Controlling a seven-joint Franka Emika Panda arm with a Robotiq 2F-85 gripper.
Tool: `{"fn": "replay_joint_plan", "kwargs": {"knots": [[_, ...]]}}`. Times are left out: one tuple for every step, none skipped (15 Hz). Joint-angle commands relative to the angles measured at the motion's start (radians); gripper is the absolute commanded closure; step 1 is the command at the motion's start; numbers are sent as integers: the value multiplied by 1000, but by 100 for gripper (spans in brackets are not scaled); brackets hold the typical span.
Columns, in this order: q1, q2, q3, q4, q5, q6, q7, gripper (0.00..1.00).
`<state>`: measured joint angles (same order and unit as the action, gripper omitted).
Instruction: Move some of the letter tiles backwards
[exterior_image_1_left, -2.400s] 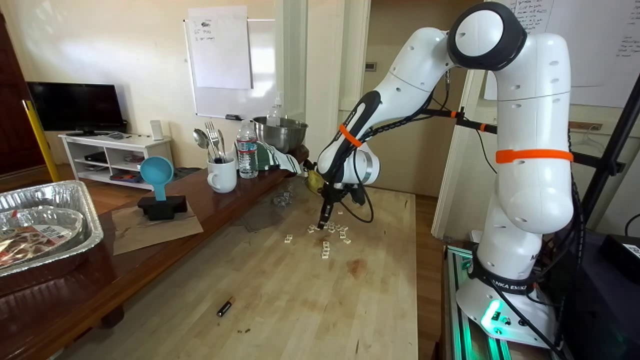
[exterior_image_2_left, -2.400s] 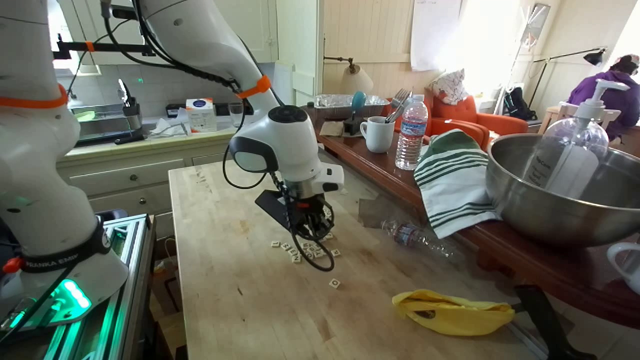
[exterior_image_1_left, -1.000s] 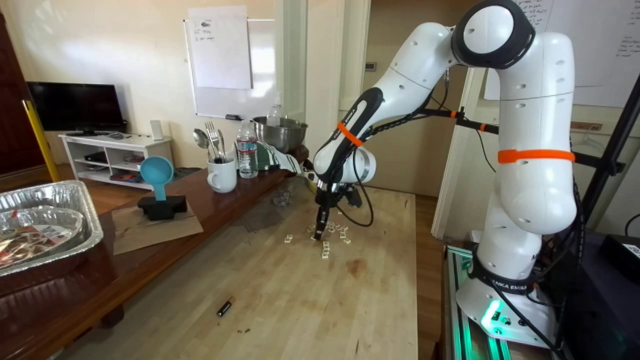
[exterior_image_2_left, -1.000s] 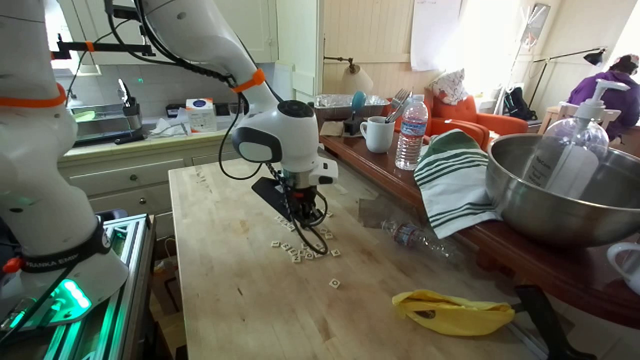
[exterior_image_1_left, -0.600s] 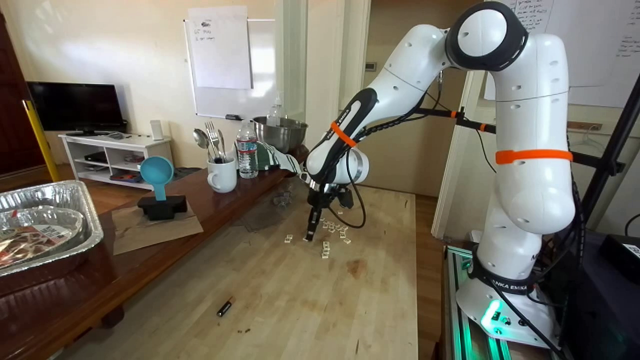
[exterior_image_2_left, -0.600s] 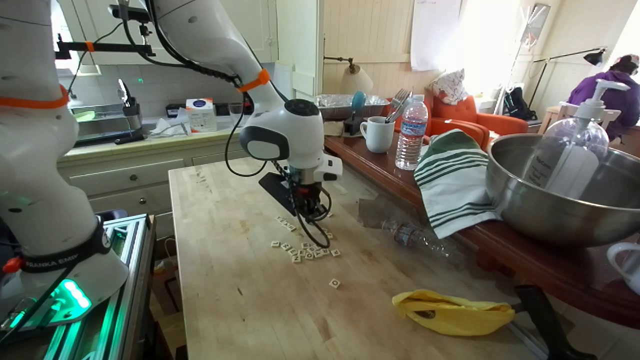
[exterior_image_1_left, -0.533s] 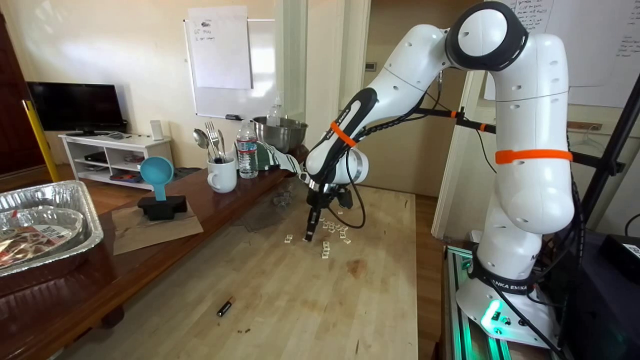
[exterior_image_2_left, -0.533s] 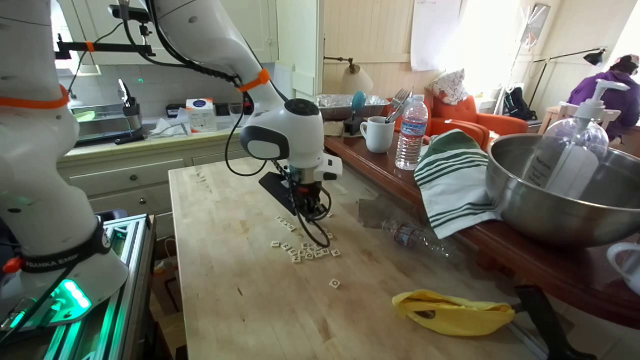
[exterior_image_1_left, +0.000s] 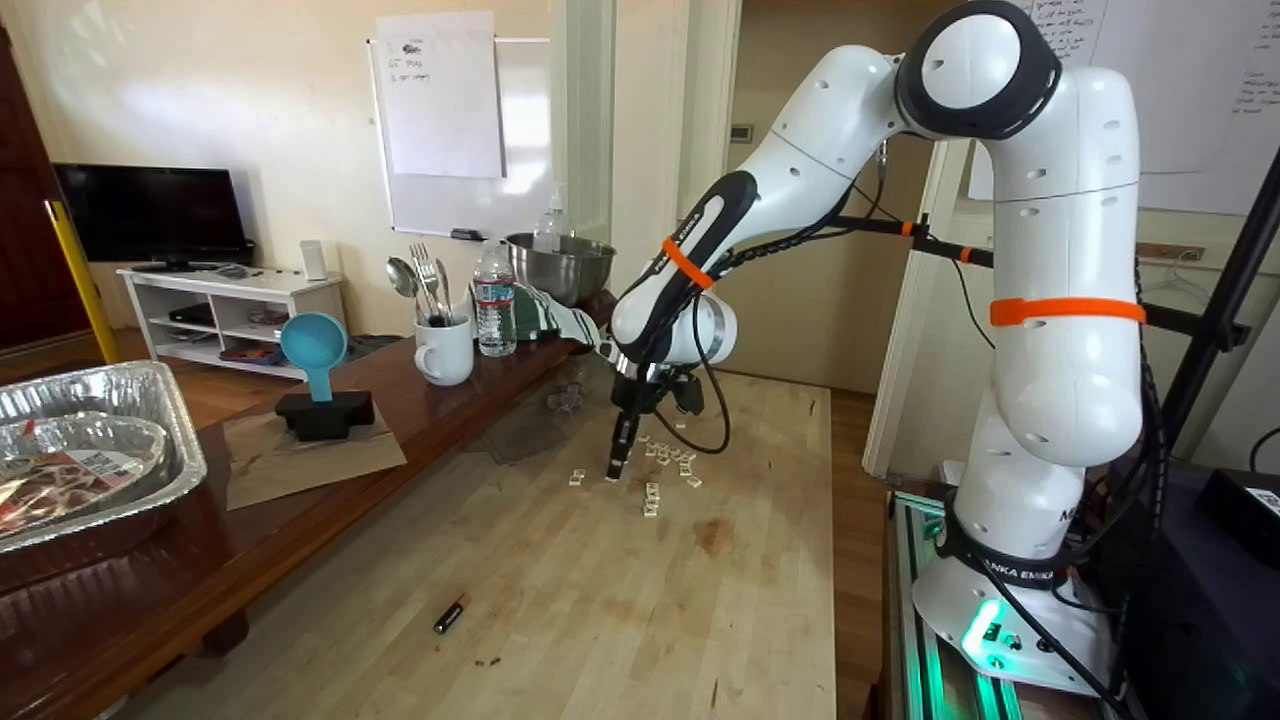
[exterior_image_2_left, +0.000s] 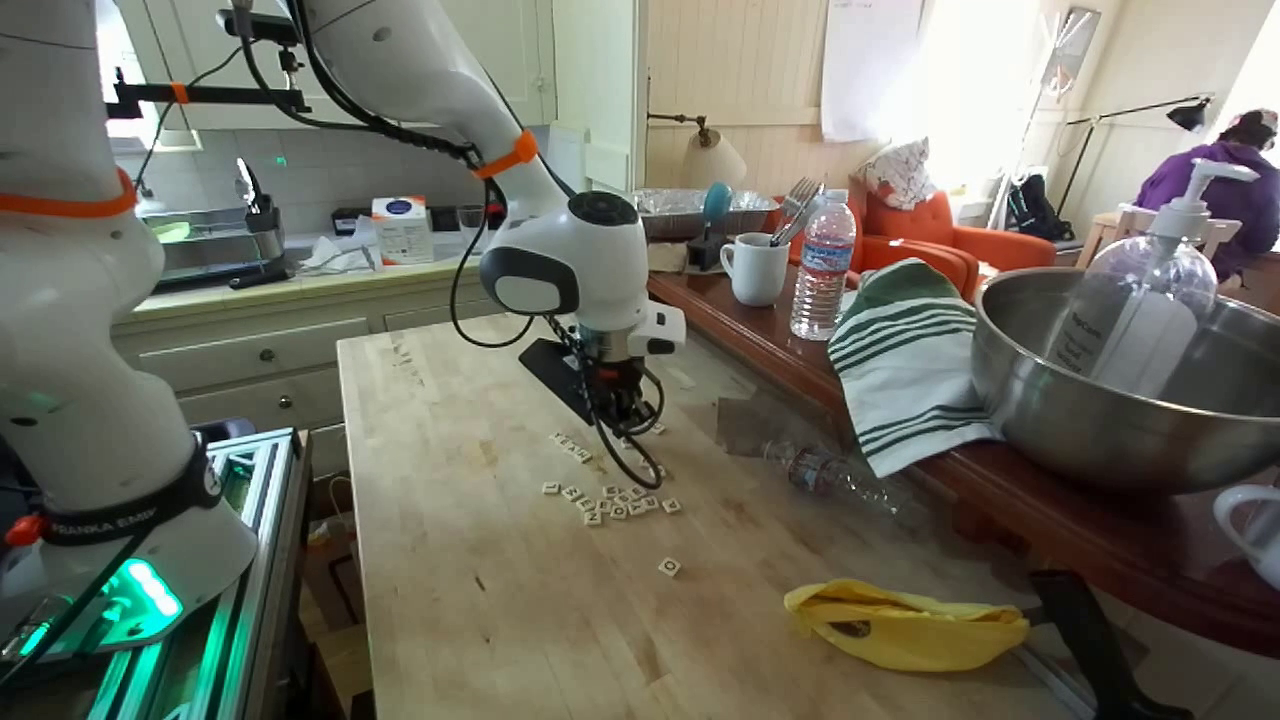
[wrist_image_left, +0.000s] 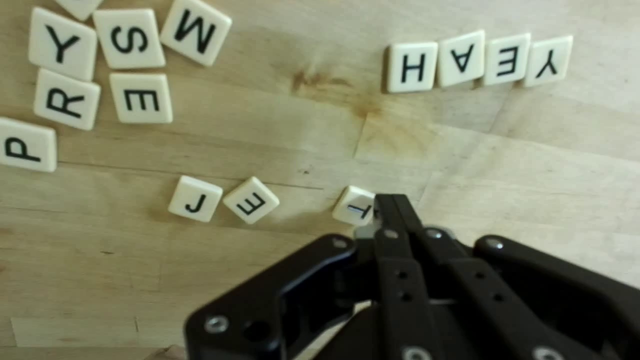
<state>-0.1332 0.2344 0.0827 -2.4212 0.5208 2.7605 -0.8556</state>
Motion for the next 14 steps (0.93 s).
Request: {"fn": "replay_joint_plan", "kwargs": {"knots": [[-19,-21,13,-18,-19,23,16,100],[-21,-20,13,-16,-25,22,7,100],[-20,-18,12,-15,-33,25,1,100],[-21,-14,11,-12,-46,20,-5,100],[-21,-12,9,-9,-58,16,-5,100],[-22,-11,9,-8,-71,13,-9,100],[-21,-11,7,-8,-89,10,-7,100],[-20,-11,2,-8,-110,7,-2,100],[-21,-11,0,-8,-126,8,-3,100],[-22,-12,0,-8,-139,8,-4,100],[-23,-13,0,-8,-150,8,-6,100],[-23,-13,-2,-8,-165,9,-6,100],[-24,-10,-2,-7,-175,14,-9,100],[-27,-7,-1,-6,-183,14,-16,100]]}}
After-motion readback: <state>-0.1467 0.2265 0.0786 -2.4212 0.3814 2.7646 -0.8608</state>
